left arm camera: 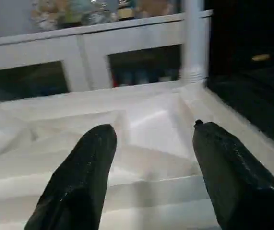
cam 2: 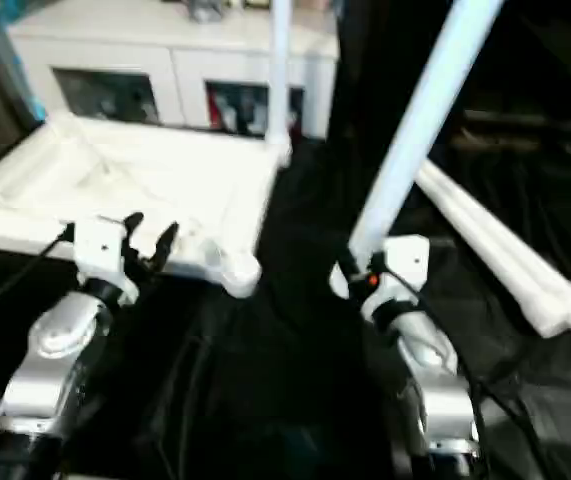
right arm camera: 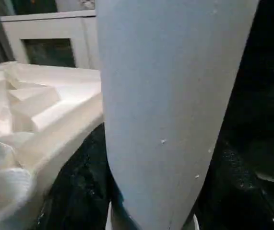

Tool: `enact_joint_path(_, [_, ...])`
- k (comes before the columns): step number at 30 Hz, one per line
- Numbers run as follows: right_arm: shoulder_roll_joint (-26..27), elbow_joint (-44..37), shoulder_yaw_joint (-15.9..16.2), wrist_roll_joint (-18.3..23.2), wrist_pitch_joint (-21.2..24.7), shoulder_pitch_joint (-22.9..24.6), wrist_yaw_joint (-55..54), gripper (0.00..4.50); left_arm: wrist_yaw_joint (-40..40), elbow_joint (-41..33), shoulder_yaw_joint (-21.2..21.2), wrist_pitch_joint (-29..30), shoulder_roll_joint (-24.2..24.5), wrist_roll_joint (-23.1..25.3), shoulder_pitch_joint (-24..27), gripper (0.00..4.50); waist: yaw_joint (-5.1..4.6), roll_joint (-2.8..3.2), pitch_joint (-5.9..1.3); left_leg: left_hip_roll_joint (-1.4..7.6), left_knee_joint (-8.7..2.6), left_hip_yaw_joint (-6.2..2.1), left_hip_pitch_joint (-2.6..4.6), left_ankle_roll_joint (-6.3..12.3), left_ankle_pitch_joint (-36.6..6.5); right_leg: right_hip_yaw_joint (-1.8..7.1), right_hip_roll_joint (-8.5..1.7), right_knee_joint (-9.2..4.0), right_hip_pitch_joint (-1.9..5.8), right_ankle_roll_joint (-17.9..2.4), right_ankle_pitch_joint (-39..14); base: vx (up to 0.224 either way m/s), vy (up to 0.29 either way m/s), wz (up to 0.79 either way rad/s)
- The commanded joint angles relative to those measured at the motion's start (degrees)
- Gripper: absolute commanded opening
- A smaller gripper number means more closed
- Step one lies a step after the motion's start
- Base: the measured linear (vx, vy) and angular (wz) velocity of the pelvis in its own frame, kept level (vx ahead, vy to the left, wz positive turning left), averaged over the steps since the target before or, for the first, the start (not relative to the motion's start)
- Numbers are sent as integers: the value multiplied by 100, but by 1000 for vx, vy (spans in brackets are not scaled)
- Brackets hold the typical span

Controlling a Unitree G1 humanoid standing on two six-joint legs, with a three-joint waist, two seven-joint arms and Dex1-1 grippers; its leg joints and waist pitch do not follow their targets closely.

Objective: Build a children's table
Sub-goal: Move to table, then move table base

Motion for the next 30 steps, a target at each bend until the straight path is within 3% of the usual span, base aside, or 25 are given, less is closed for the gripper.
enact_joint_path(1, [-53, -113, -17, 40, -8, -29, -11, 188, -42, -15, -19, 23, -4, -16, -79, 297, -238, 173, -351, 971, -810, -698, 795, 1490, -579, 28, -221, 281, -436, -486, -546, 122, 58, 2])
enact_joint_path(2, [-50, -119, -27, 37, -6, -29, -6, 188, -89, -13, -27, -5, -5, -60, -83, 297, -246, 136, -345, 959, -753, -762, 829, 2167, -248, 59, -267, 457, -618, -85, -315, 104, 26, 6])
enact_joint_path(3, [-46, -122, -32, 33, -3, -33, -5, 188, -127, -9, -30, -27, -3, -96, -88, 297, -242, 52, -324, 892, -686, -652, 799, 2581, 269, 130, -349, 476, -755, 188, -40, 75, 2, 4])
enact_joint_path(4, [-48, -119, -41, 33, -6, -40, -5, 188, -200, -2, -45, -96, 14, -130, -97, 297, -256, -9, -349, 803, -631, -597, 780, 2676, 611, 195, -401, 366, -765, 238, 197, 75, 2, 4])
enact_joint_path(5, [-68, -90, -66, 33, -21, -65, 7, 188, -360, 37, -123, -149, 92, -121, -132, 297, -191, -227, -336, 347, -388, -223, 357, 2324, 892, 449, -628, -179, -470, 133, 1012, 59, -52, 5])
enact_joint_path(6, [-68, -90, -66, 33, -21, -65, 7, 188, -360, 37, -123, -149, 92, -121, -132, 297, -80, -348, -345, 76, -215, -41, 6, 1998, 794, 648, -766, -332, -157, -11, 1187, 14, -82, 9])
enact_joint_path(7, [-75, -76, -74, 31, -29, -79, 10, 188, -424, 63, -149, -162, 123, -122, -152, 297, 119, -336, -398, 74, -155, -38, -286, 968, 806, 849, -1093, -289, 231, -216, 1804, 14, -82, 9])
enact_joint_path(8, [-98, -63, -101, 52, -45, -96, 36, 188, -511, 115, -189, -227, 162, -111, -188, 297, 119, -336, -398, 74, -155, -38, -286, 968, 806, 849, -1093, -289, 231, -216, 1804, 8, -85, 3])
enact_joint_path(9, [-132, -52, -130, 78, -62, -128, 77, 188, -662, 201, -215, -387, 216, -138, -245, 297, 92, -246, -400, 120, -325, -39, -255, 509, 1447, 618, -769, -68, 157, -306, 3139, 20, -71, 1])
enact_joint_path(10, [-204, -38, -187, 159, -58, -181, 198, 188, -1000, 358, -245, -513, 316, -227, -371, 297, 31, -209, -393, 132, -355, -6, -99, 290, 1686, 485, -533, -40, 34, -456, 3906, 20, -71, 1])
enact_joint_path(11, [-219, -36, -187, 173, -59, -186, 216, 188, -1047, 381, -246, -504, 326, -239, -391, 297, 26, -174, -389, 161, -380, -8, -75, 223, 1573, 458, -522, -45, 27, -570, 3722, 0, 0, 0])
enact_joint_path(14, [-377, 17, -191, 271, -43, -269, 421, 188, -1682, 692, -281, -433, 458, -464, -674, 297, -8, -121, -310, 352, -563, -20, 0, 82, 265, 409, -606, -228, 19, -1095, 1525, 0, 0, 0])
enact_joint_path(15, [-412, 34, -198, 288, -29, -294, 466, 188, -1859, 766, -293, -398, 494, -538, -748, 297, 1, -86, -297, 423, -609, -13, 40, 65, 34, 401, -622, -259, -16, -1242, 1113, 0, 0, 0])
enact_joint_path(18, [-551, 116, -230, 325, 30, -404, 668, 188, -2768, 972, -471, -28, 716, -837, -1019, 332, 8, -94, -238, 453, -668, 101, 44, -43, -578, 438, -642, -333, -52, -1298, 322, -45, 4, 2])
enact_joint_path(20, [-756, 248, -286, 405, 140, -583, 979, 188, -3820, 1475, -810, 166, 1033, -860, -1493, 335, 25, -68, -207, 439, -701, 178, 103, -180, -1130, 479, -638, -425, -142, -1167, -577, -66, -1, 5])
enact_joint_path(22, [-814, 278, -284, 407, 159, -622, 1046, 188, -3996, 1683, -881, 116, 1090, -774, -1644, 361, 38, -116, -216, 456, -712, 229, 72, -230, -1026, 494, -660, -454, -112, -1046, -719, -60, -9, 2])
enact_joint_path(23, [-859, 301, -273, 408, 170, -653, 1096, 188, -4110, 1881, -930, 41, 1133, -678, -1774, 361, 36, -93, -220, 466, -704, 233, 70, -225, -953, 496, -666, -440, -121, -1057, -645, 0, 0, 0])
enact_joint_path(24, [-929, 332, -251, 409, 183, -701, 1178, 188, -4268, 2213, -1002, -131, 1199, -510, -1986, 373, 27, -110, -205, 450, -711, 249, 57, -193, -949, 495, -656, -472, -125, -1032, -706, 0, 0, 0])
enact_joint_path(25, [-989, 356, -243, 416, 197, -739, 1246, 188, -4473, 2484, -1058, -237, 1243, -423, -2163, 373, 28, -100, -241, 443, -702, 252, 53, -189, -809, 489, -652, -460, -99, -979, -673, 0, 0, 0])
enact_joint_path(26, [-1038, 369, -246, 430, 214, -778, 1294, 188, -4713, 2750, -1163, -269, 1320, -300, -2342, 373, 35, -107, -246, 431, -697, 256, 41, -155, -701, 490, -653, -471, -96, -962, -588, 0, 0, 0])
enact_joint_path(27, [-1087, 371, -252, 448, 240, -816, 1335, 188, -4997, 3075, -1303, -325, 1422, -130, -2554, 373, 30, -77, -258, 429, -692, 268, 51, -137, -617, 488, -638, -458, -119, -981, -401, 0, 0, 0])
enact_joint_path(28, [-1131, 369, -260, 469, 265, -847, 1381, 188, -5298, 3425, -1483, -339, 1547, -15, -2788, 373, 29, -84, -277, 437, -693, 256, 18, -154, -485, 482, -648, -421, -72, -1002, -174, 0, 0, 0])
enact_joint_path(30, [-1143, 366, -260, 471, 271, -851, 1395, 188, -5362, 3529, -1537, -344, 1578, 14, -2860, 373, 26, -92, -275, 447, -686, 258, 12, -138, -382, 479, -655, -401, -73, -1076, 36, 0, 0, 0])
